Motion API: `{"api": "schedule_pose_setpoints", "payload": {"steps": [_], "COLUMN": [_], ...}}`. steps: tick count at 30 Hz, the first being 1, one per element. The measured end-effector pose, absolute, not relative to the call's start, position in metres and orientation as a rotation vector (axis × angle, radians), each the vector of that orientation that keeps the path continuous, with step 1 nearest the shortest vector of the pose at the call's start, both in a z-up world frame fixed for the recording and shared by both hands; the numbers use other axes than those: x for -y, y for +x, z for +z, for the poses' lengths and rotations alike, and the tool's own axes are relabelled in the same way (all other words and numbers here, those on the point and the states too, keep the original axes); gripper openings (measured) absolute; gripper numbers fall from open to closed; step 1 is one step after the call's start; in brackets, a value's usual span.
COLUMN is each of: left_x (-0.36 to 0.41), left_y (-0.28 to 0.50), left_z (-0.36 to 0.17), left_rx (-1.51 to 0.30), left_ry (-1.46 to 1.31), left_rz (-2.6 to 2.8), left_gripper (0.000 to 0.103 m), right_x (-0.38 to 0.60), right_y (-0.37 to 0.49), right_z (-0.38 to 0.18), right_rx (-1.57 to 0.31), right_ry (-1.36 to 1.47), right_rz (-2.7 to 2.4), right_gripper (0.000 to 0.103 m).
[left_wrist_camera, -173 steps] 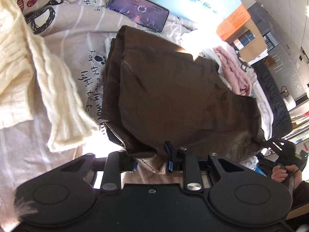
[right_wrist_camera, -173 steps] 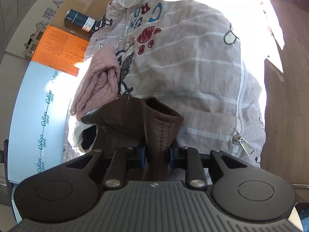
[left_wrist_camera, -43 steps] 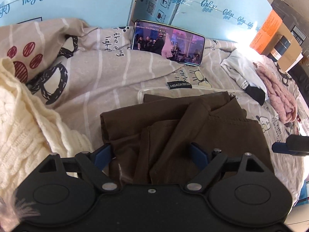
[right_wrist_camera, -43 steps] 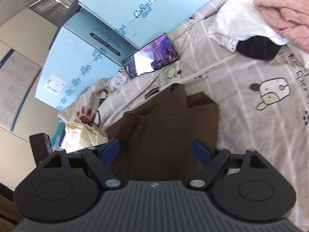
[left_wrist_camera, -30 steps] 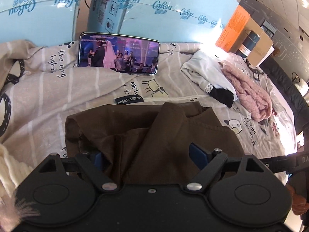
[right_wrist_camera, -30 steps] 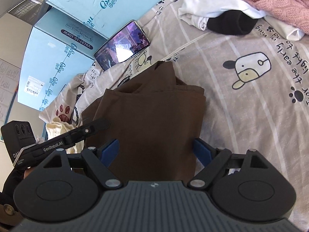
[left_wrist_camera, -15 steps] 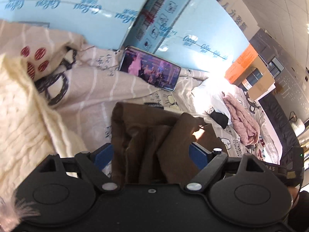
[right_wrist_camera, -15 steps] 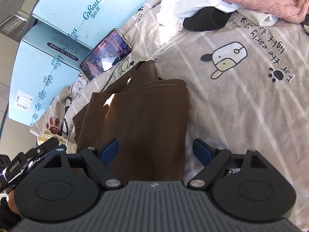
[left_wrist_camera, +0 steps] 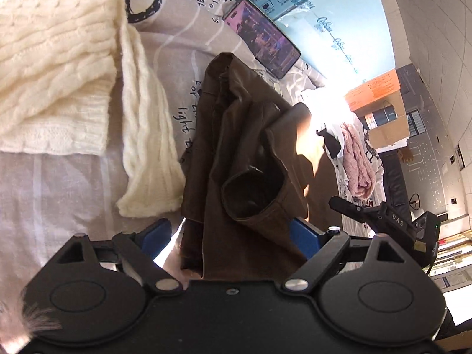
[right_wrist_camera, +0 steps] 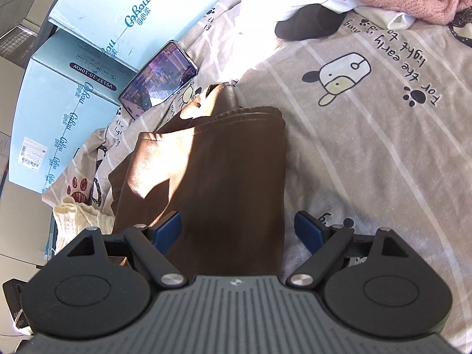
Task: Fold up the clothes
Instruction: 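Grasp the folded coat with the left tool while the right tool grasps it too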
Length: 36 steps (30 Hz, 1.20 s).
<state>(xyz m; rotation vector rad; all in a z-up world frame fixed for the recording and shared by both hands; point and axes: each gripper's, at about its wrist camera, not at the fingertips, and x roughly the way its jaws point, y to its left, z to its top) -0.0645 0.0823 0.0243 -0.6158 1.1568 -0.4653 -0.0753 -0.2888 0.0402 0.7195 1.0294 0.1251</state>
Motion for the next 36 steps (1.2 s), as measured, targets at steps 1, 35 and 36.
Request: {"api": "schedule_pose_setpoints", "payload": {"steps": [1, 35, 36], "left_x": [-0.081, -0.02, -0.017], "left_y": [-0.063, -0.004, -0.004], "left_z": [0.023, 0.021, 0.022], "left_rx": [-1.152, -1.115, -1.112], "left_ry": [-0.614, -0.565, -0.547], "left_rz": [-0.472, -0.602, -0.594], "left_gripper": [0.093, 0.094, 0.09], "right_x": [0.289, 0.311, 0.311], "right_y": [-0.076, -0.029, -0.029], "right_z": [0.04, 0.009, 0.008], "right_rx": [-1.033, -0.977, -0.975], "right_ry": [0.72, 0.947, 0.948], "right_rz": [0.125, 0.286, 0.283], "right_gripper": [0.082, 0.07, 0.068]}}
